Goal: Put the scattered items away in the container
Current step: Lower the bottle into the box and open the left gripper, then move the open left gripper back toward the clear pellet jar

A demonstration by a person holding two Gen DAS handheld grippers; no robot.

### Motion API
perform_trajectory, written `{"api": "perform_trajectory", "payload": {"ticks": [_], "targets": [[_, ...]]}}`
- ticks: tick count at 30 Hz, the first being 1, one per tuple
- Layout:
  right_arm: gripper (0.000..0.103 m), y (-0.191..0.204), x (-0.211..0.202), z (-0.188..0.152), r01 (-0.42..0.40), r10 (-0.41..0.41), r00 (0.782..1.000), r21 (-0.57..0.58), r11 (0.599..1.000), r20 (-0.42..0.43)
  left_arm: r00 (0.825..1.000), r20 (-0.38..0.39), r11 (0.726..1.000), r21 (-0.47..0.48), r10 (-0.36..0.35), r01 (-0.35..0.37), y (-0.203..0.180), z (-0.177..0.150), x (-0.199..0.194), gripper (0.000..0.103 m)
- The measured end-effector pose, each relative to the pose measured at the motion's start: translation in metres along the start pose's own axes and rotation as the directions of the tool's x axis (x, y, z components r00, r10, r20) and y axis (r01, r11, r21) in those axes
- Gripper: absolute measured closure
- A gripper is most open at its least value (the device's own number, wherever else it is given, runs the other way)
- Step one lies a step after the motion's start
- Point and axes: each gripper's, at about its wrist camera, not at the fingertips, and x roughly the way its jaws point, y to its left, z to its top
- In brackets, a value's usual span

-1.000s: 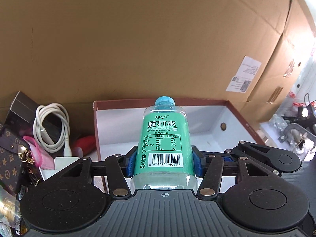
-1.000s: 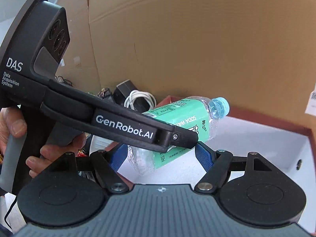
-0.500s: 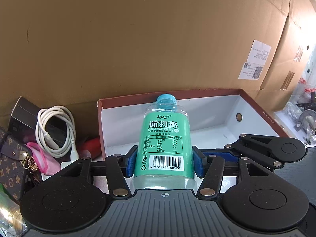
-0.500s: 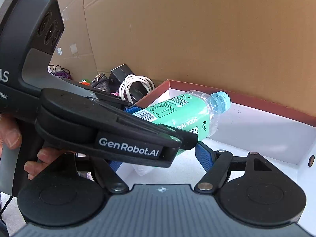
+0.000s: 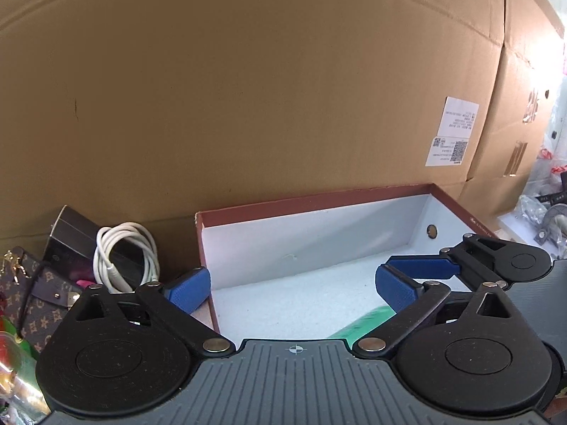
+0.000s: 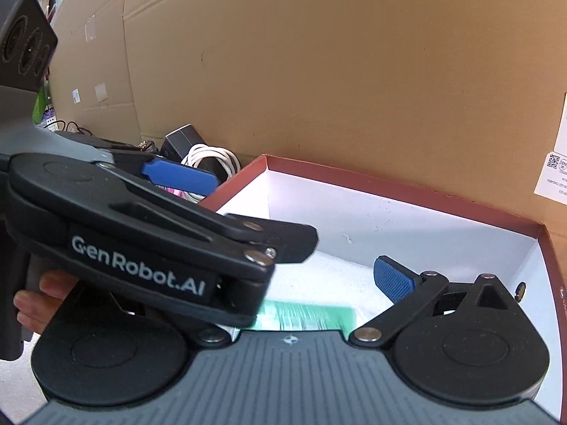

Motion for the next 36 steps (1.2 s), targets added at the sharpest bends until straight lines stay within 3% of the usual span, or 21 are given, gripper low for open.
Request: {"api": "perform_trajectory", "payload": {"ticks": [11,18,28,36], "targets": [[0.001,0.006,-0.010,0.001,0.017,-0.018,1.000,0.074,0.997,0.010,1.000,-0.002,0.999,-0.041,-0.009,0.009,0.000,-0.003,-0.019,0.000],[0.000,0.018,-0.038,-0.001,0.034,-0.043,0.998,0.165,0.986,0.047,1.000,0.019,0.994,-0.106,-0.024,0.026,-0.001,-0.017,-0.056,0.000],[0.000,0.074,-0.069,-0.028,0.037,-0.056,0.995,0.220,0.975,0.082,0.994,0.094,0.992,-0.116,0.060,-0.049,-0.001,-0.069,-0.125,0.000],[0.000,0.137,-0.090,-0.062,0.083,-0.103,0.990,0.198,0.977,0.092,0.992,0.087,0.986,-0.145,0.095,-0.081,0.017,-0.128,-0.169,0.000]]}}
